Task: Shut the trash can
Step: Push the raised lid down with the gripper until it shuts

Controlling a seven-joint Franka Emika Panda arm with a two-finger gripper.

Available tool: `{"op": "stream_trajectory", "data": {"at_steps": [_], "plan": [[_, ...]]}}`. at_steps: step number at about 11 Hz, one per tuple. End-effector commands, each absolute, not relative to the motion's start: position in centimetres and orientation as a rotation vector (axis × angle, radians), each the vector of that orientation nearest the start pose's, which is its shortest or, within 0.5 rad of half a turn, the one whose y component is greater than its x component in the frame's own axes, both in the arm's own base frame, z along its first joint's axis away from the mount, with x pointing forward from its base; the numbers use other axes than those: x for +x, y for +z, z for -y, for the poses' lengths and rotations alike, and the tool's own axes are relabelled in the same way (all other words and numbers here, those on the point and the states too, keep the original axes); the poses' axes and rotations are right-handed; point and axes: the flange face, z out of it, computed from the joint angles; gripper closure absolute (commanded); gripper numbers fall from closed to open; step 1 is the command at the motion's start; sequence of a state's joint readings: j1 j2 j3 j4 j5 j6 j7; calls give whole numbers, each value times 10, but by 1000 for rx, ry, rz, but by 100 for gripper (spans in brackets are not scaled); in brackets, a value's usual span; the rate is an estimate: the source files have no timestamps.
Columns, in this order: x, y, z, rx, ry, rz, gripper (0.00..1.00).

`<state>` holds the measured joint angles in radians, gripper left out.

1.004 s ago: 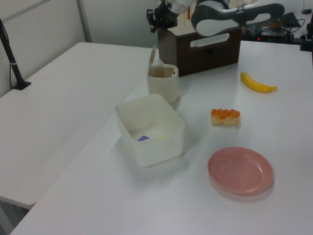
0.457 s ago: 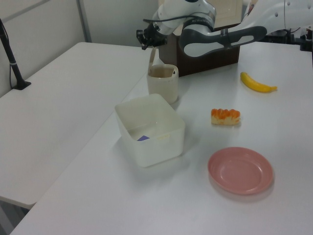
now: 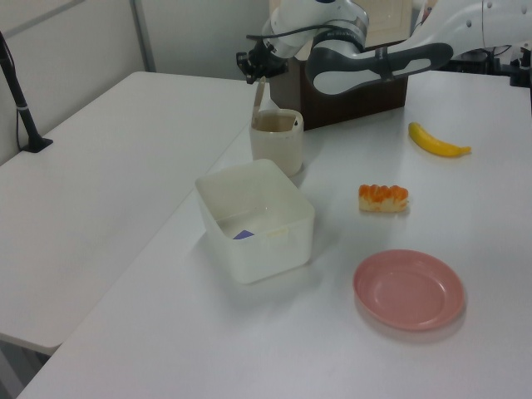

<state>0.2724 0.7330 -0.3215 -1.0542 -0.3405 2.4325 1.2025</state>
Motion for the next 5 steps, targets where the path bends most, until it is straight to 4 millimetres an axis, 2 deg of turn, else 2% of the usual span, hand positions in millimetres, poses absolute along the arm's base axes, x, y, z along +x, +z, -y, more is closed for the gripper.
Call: {"op": "stream_trajectory", "data": {"at_steps": [1,5], "plan": [[779,490,-51,-2831,-1127,-1199,100],[766,471,-55,-3084,-846,-1032,100]]}}
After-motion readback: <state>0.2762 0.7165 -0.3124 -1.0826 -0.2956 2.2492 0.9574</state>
